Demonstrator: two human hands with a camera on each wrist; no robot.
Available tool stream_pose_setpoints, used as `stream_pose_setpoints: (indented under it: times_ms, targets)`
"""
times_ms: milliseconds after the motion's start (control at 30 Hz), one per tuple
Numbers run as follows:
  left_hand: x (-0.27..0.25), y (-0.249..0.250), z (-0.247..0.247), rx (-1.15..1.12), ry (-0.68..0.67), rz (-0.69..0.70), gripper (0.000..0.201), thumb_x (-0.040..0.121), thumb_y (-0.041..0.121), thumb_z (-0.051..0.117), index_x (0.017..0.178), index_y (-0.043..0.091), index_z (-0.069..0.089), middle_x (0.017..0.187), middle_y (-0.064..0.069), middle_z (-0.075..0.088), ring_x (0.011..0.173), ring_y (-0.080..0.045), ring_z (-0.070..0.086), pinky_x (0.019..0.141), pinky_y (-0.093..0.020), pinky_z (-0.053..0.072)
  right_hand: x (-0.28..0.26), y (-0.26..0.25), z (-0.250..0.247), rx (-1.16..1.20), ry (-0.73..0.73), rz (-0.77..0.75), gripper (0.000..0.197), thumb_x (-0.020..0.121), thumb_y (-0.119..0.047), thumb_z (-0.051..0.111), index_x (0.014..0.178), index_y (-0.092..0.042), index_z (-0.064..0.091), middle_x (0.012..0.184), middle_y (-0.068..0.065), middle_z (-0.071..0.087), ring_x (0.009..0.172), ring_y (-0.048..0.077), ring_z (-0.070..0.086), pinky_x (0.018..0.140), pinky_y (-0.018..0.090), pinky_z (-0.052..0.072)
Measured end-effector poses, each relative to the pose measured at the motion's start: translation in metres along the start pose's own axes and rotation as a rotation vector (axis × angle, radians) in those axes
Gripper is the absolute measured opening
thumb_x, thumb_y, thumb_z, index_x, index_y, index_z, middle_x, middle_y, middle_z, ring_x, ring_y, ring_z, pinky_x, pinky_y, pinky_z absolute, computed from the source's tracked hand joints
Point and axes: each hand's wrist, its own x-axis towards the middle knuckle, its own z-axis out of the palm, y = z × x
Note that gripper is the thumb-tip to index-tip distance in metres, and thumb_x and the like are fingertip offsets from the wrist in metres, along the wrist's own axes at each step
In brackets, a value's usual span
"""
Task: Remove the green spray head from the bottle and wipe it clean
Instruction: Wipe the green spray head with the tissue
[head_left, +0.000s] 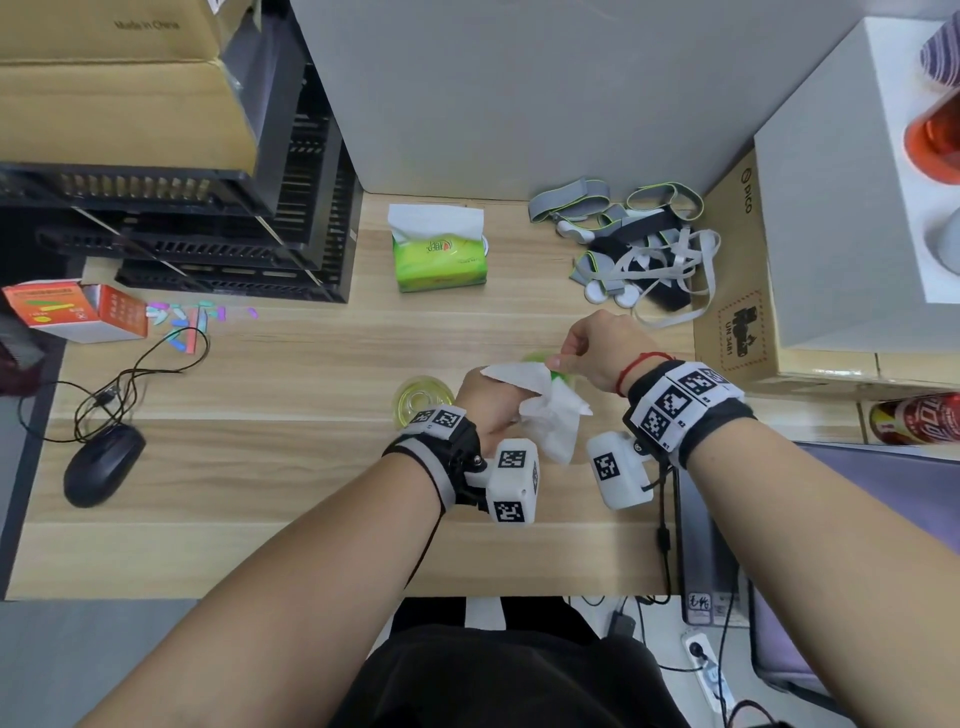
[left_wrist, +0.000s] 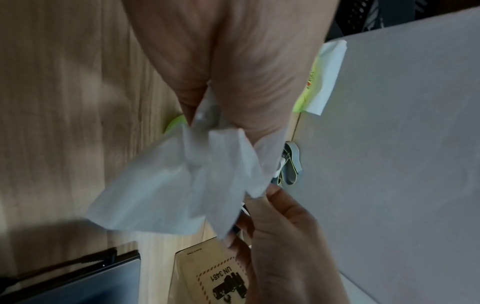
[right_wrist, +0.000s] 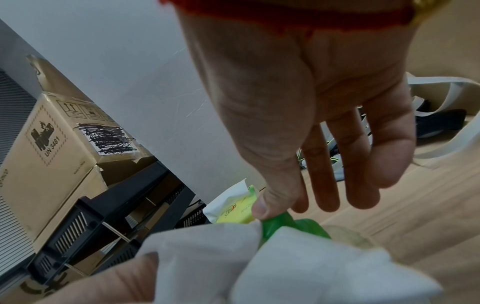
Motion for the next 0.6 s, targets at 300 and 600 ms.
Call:
stream_pose_setpoints:
  times_ms: [300, 600]
  targets:
    - [-0.015, -0.001, -0.01, 0.028, 0.006, 0.099, 0.029, 0.075, 0.021, 0.076, 0.095, 0.0, 0.073, 0.092, -0.016, 0.076, 0.072, -0.022, 0.065, 0.065, -0.031, 0.052, -0.004, 0.0, 0.0, 0.025, 0.012, -0.007, 0.032, 0.074, -0.048, 0.076, 0.076, -0.017, 0.069, 0.078, -0.001, 0.068, 0.076, 0.019, 0.063, 0.068, 0.031, 0.052]
    - [-0.024, -0.004, -0.028, -0.008, 0.008, 0.088, 0.002, 0.074, 0.01, 0.073, 0.075, 0.011, 0.075, 0.076, -0.005, 0.074, 0.066, -0.019, 0.066, 0.063, -0.03, 0.052, -0.01, 0.003, 0.001, 0.098, 0.037, -0.012, 0.038, 0.079, -0.051, 0.069, 0.076, -0.014, 0.068, 0.078, 0.005, 0.072, 0.074, 0.022, 0.067, 0.07, 0.036, 0.057]
